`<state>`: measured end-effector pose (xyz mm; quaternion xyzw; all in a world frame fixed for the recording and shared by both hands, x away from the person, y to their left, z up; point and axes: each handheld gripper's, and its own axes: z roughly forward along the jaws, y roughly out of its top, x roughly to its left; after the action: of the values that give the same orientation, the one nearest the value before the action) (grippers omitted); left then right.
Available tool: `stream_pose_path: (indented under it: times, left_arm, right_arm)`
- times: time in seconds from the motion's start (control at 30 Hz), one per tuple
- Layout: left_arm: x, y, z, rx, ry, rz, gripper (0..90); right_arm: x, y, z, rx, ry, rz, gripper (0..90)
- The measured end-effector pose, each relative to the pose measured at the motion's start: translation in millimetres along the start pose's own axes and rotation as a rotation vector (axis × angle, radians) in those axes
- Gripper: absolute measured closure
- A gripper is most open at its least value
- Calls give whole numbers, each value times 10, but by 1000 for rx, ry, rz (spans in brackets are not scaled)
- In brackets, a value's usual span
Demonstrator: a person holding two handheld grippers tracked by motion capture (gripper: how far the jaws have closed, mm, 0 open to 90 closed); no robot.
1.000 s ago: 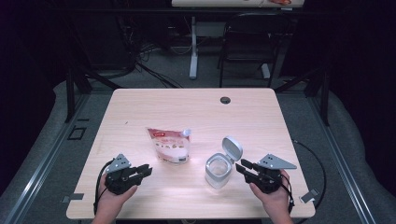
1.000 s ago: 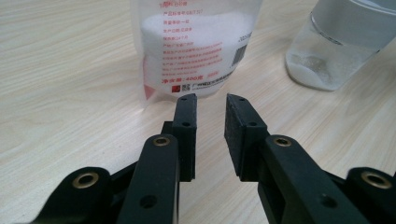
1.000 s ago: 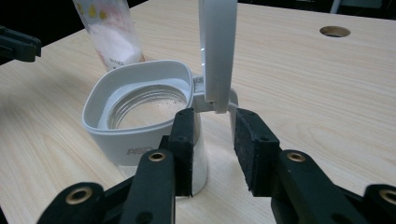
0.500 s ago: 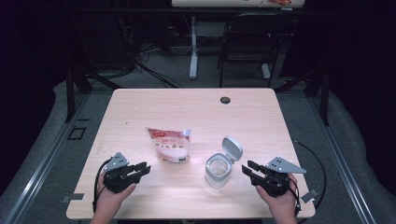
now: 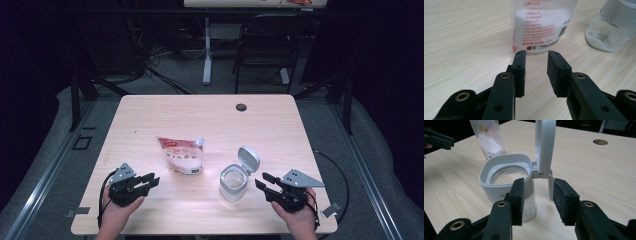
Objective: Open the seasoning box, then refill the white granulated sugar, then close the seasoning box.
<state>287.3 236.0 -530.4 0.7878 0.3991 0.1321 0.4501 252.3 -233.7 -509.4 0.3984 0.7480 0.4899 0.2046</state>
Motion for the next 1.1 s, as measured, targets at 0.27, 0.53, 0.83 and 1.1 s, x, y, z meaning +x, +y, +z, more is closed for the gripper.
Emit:
stream_pose_path:
  times: [0.27, 0.53, 0.83, 1.1]
  left_arm:
    - [1, 2, 23, -1, -3, 1, 686]
    - [6, 5, 24, 0, -1, -1, 679]
    - [19, 19, 59, 0, 1, -11, 677]
    - [34, 60, 76, -6, 0, -9, 656]
  right_arm:
    - [31, 29, -21, -10, 4, 2, 632]
    - [88, 83, -18, 3, 32, -1, 615]
    - [149, 174, 29, -23, 22, -10, 589]
    - [229, 278, 50, -21, 50, -39, 630]
